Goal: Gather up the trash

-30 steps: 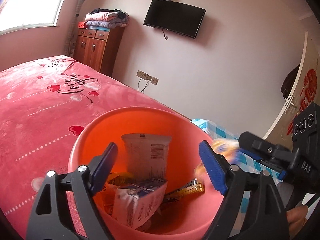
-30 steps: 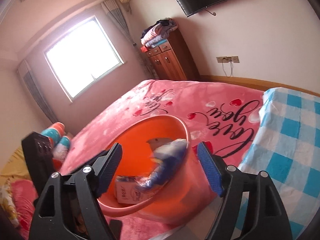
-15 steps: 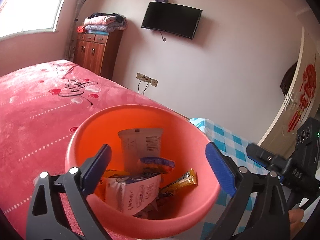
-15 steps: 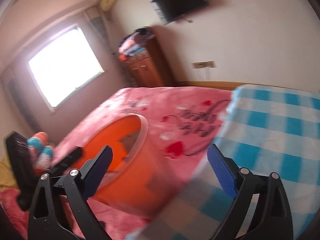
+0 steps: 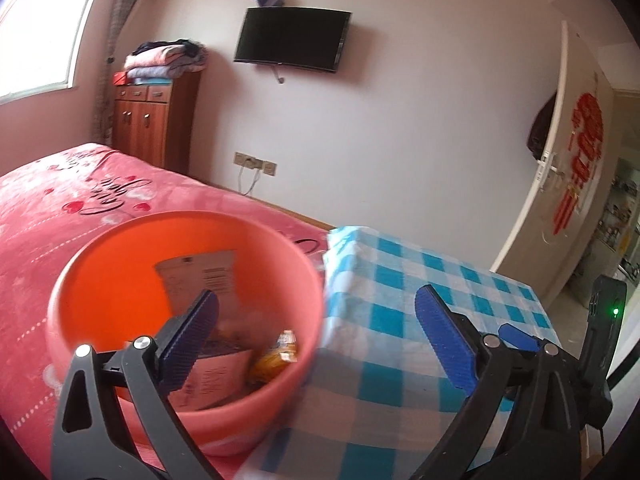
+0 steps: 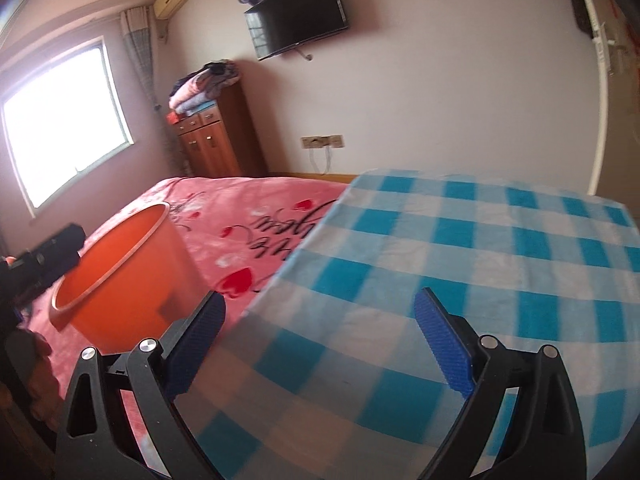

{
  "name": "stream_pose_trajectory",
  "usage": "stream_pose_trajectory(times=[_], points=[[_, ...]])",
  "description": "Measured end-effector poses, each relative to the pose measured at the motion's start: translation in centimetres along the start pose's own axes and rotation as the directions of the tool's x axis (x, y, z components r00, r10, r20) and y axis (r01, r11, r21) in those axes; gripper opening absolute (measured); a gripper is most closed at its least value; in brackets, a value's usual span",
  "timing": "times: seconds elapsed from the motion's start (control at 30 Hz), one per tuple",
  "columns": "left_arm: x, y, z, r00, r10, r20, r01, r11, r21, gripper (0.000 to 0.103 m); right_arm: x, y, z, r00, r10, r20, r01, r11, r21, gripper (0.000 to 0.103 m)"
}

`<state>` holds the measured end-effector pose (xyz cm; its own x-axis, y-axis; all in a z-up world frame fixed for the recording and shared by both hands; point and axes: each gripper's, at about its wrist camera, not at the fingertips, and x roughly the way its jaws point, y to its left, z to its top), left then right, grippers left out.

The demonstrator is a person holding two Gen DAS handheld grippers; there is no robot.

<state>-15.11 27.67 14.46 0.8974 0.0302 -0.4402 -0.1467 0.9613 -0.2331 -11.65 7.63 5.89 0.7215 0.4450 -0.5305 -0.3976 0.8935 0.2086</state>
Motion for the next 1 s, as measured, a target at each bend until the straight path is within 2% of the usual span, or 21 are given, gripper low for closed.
stream_pose_trajectory(times=[0.33, 0.43, 0.63, 1.0], points=[[1.3, -5.5, -1.6, 0.998, -0.048, -0.031, 0.05, 0.996, 0.073, 0.099, -3.1, -4.7, -1.9, 0.988, -0.146, 0.047, 0.144, 0.989, 0.028, 0.094], [1.8, -7.1, -2.4, 0.997, -0.062, -0.048, 0.066, 0.994, 0.09, 0.099, -4.0, -6.1, -2.6, 0.976, -0.208, 0.066, 0.206, 0.978, 0.028, 0.094], [3.1, -10.3, -3.7, 0.993, -0.084, -0.082, 0.095, 0.987, 0.133, 0.099, -5.5, -8.4, -3.4, 0.954, -0.281, 0.101, 0.28, 0.96, 0.029, 0.094], [5.4, -15.6, -6.3, 0.984, -0.117, -0.134, 0.141, 0.971, 0.194, 0.099, -7.4, -12.5, -4.4, 0.924, -0.359, 0.131, 0.353, 0.933, 0.067, 0.094]])
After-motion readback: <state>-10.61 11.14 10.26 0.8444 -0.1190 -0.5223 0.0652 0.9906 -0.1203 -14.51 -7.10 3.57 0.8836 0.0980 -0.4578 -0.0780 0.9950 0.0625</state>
